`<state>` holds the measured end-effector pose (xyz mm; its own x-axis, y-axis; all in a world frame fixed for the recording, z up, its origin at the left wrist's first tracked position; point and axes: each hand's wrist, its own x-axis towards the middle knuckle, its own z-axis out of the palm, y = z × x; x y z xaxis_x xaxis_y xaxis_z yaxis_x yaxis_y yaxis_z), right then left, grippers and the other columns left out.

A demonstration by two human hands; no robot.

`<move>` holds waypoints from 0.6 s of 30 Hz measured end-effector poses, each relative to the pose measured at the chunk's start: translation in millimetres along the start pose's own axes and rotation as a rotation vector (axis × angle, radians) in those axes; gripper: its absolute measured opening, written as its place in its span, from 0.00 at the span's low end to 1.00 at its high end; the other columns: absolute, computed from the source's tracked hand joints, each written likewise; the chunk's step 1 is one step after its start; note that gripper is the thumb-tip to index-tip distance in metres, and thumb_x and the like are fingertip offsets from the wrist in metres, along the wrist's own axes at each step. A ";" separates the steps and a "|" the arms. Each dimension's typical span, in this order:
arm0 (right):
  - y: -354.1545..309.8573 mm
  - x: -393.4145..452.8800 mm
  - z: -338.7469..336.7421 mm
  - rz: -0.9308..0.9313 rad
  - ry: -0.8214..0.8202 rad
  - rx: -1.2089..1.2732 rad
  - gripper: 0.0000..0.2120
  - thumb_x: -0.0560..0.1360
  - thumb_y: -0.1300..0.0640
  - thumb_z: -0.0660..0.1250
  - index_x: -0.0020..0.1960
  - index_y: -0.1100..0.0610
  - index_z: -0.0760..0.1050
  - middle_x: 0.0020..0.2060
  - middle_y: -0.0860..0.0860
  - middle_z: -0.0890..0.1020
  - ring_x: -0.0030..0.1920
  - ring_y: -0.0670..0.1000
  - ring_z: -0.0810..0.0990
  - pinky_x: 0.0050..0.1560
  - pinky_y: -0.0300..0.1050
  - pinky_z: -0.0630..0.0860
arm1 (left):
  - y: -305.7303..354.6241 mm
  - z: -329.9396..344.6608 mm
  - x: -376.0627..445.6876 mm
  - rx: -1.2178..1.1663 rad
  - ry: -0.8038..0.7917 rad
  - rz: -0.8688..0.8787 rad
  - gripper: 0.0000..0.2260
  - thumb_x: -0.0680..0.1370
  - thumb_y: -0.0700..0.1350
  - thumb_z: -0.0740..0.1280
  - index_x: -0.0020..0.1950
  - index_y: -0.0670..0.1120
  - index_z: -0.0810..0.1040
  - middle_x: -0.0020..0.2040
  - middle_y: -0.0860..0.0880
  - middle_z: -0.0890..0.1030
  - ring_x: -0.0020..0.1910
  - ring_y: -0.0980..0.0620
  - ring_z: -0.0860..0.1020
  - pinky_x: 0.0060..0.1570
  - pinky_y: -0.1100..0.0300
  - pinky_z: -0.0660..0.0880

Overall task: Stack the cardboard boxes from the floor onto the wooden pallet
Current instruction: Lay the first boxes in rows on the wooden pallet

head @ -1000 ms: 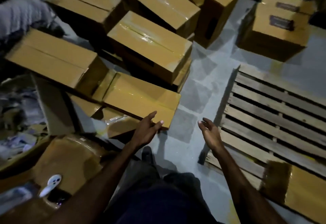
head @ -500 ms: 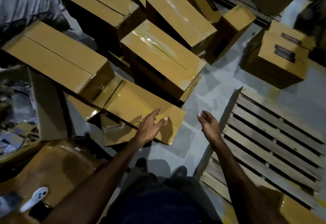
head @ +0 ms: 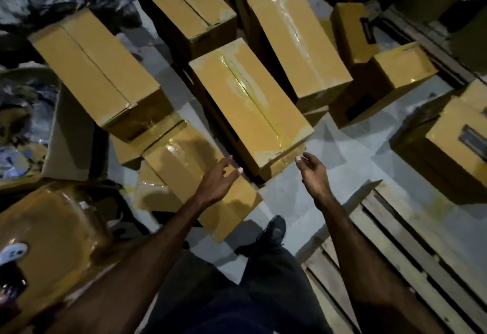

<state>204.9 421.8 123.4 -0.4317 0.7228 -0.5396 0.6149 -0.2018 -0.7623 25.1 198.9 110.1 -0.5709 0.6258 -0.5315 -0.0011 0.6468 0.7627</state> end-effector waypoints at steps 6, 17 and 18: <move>-14.1 97.1 -45.5 -0.026 -0.126 -0.145 0.28 0.82 0.45 0.69 0.77 0.58 0.72 0.71 0.55 0.79 0.70 0.57 0.77 0.74 0.57 0.72 | 38.5 47.4 43.5 -0.011 0.081 -0.096 0.32 0.83 0.61 0.67 0.83 0.49 0.65 0.79 0.45 0.71 0.76 0.44 0.72 0.73 0.48 0.71; -21.0 213.3 -53.6 -0.030 -0.190 -0.303 0.37 0.74 0.30 0.67 0.74 0.53 0.75 0.68 0.52 0.82 0.66 0.55 0.81 0.69 0.58 0.77 | 51.8 69.4 129.2 -0.143 0.167 -0.250 0.34 0.84 0.60 0.66 0.84 0.45 0.62 0.82 0.43 0.66 0.79 0.42 0.67 0.75 0.47 0.68; -17.5 225.8 -51.7 -0.035 -0.202 -0.321 0.38 0.72 0.29 0.67 0.73 0.52 0.76 0.66 0.52 0.83 0.65 0.55 0.81 0.68 0.59 0.78 | 50.4 70.6 136.6 -0.164 0.178 -0.272 0.34 0.84 0.58 0.66 0.84 0.44 0.61 0.82 0.43 0.66 0.79 0.42 0.66 0.75 0.48 0.68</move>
<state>130.8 622.6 33.4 -0.5578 0.5746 -0.5989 0.7590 0.0612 -0.6482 5.0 347.8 49.8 -0.6655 0.3451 -0.6618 -0.2963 0.6916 0.6587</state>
